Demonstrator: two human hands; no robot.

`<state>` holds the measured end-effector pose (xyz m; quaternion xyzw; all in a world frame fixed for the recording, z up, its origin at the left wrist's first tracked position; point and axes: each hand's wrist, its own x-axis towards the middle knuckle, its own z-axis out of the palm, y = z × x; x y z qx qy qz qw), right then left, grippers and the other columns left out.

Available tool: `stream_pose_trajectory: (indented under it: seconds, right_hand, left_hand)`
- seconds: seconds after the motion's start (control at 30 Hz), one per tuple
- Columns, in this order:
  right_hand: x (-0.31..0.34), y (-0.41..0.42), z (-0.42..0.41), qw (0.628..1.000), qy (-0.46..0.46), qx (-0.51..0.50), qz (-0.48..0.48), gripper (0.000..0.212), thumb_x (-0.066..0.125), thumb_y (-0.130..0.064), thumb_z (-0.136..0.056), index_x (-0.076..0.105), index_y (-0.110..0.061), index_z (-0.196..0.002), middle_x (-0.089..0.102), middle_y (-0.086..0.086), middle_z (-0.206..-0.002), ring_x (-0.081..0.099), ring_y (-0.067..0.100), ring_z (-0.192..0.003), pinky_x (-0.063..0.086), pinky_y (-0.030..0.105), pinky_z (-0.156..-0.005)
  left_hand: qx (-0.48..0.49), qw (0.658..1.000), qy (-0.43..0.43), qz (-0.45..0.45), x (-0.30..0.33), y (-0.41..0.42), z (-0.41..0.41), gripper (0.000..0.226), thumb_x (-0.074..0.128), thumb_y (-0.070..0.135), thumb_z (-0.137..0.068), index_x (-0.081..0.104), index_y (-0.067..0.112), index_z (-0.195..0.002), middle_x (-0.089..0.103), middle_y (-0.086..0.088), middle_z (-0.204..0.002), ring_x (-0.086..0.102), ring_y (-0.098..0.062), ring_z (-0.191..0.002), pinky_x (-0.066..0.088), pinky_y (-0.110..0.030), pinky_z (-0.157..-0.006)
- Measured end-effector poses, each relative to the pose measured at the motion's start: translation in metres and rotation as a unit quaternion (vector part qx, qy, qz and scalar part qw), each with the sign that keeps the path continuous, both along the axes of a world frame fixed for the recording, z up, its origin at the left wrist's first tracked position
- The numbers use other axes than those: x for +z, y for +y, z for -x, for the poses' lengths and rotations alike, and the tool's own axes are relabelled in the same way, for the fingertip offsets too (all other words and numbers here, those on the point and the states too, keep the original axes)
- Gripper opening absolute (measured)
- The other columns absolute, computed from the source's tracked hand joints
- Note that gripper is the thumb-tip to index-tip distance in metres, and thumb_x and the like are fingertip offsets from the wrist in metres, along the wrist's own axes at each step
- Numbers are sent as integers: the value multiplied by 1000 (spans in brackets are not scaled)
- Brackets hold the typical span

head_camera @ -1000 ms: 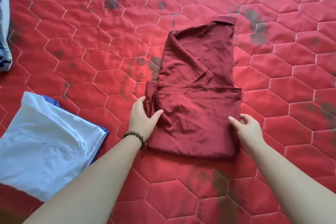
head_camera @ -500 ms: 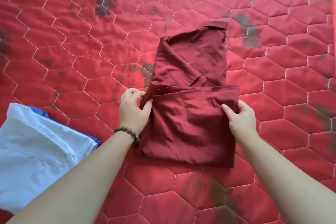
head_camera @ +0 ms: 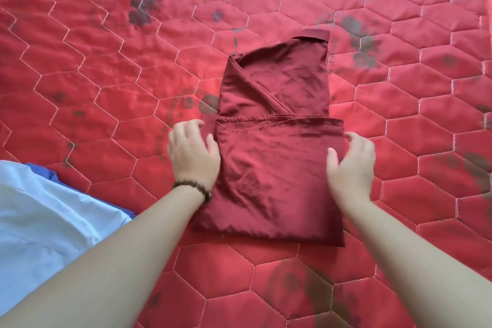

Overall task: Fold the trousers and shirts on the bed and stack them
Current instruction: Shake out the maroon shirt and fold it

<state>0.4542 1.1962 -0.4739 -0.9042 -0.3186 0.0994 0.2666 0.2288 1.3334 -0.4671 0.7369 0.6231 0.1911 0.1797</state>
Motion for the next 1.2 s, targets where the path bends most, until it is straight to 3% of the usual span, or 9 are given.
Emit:
stream_pose_trajectory:
  seconds: [0.1,0.2,0.4,0.6,0.7,0.77,0.9,1.07,1.2]
  right_hand:
    - [-9,3,42,970,-97,223,0,42,65,-10,-83,58,2,-123,54,23,-130,47,38,-125,33,48,-110]
    - [-33,4,73,918,-103,372,92,52,59,-22,-90,49,-2,-136,41,15,-148,34,30,-140,24,51,-115]
    - [-59,-10,38,903,-152,352,193,62,28,-56,-94,20,-33,-151,12,1,-160,9,18,-148,7,52,-118]
    - [-52,-29,9,931,-116,285,195,56,35,-44,-99,17,-32,-151,7,-2,-161,4,17,-148,4,48,-119]
    - [-38,-46,-10,914,-137,346,160,58,36,-15,-92,31,-22,-149,20,4,-158,17,23,-146,14,52,-117]
    - [-30,-66,-28,886,-175,393,174,71,29,-4,-80,32,-21,-148,24,6,-157,23,26,-144,19,52,-116]
    - [-20,-87,-41,848,-197,441,219,73,25,-3,-77,31,-23,-147,34,7,-152,35,30,-139,25,52,-113]
    - [-20,-58,-33,818,-197,496,214,82,16,-2,-67,46,-18,-141,39,8,-149,36,29,-137,27,54,-110]
    - [-23,-46,-25,878,-104,437,165,78,10,-1,-74,52,-20,-137,39,3,-148,31,25,-141,14,43,-118]
  left_hand:
    - [-269,958,22,-96,-13,-31,-14,28,53,14,-81,67,5,-103,62,-17,-115,57,-36,-109,45,-46,-95]
    - [-397,903,159,-31,-41,-55,-21,46,53,22,-92,51,7,-135,45,-12,-145,37,-29,-137,28,-47,-113]
    - [-340,913,227,-8,-69,-35,17,60,30,51,-92,27,30,-149,21,-3,-158,18,-24,-146,12,-47,-117]
    - [-320,931,172,36,-52,-29,16,58,19,42,-94,31,25,-148,23,-2,-157,17,-22,-146,6,-45,-118]
    - [-384,910,157,-29,-41,-10,47,55,36,7,-84,50,11,-137,42,-11,-147,34,-32,-139,21,-54,-114]
    - [-440,871,203,-75,-37,0,71,73,48,-12,-67,51,11,-136,43,-12,-146,36,-35,-136,26,-55,-111]
    - [-506,821,251,-83,-37,12,86,89,58,-21,-59,47,16,-140,41,-11,-147,40,-34,-134,32,-52,-108]
    - [-493,839,227,-28,-37,25,77,68,74,9,-76,51,28,-137,45,-4,-146,45,-27,-132,35,-50,-106]
    - [-453,879,150,7,-32,23,64,53,80,9,-70,68,25,-119,60,-8,-129,57,-33,-114,44,-50,-92]
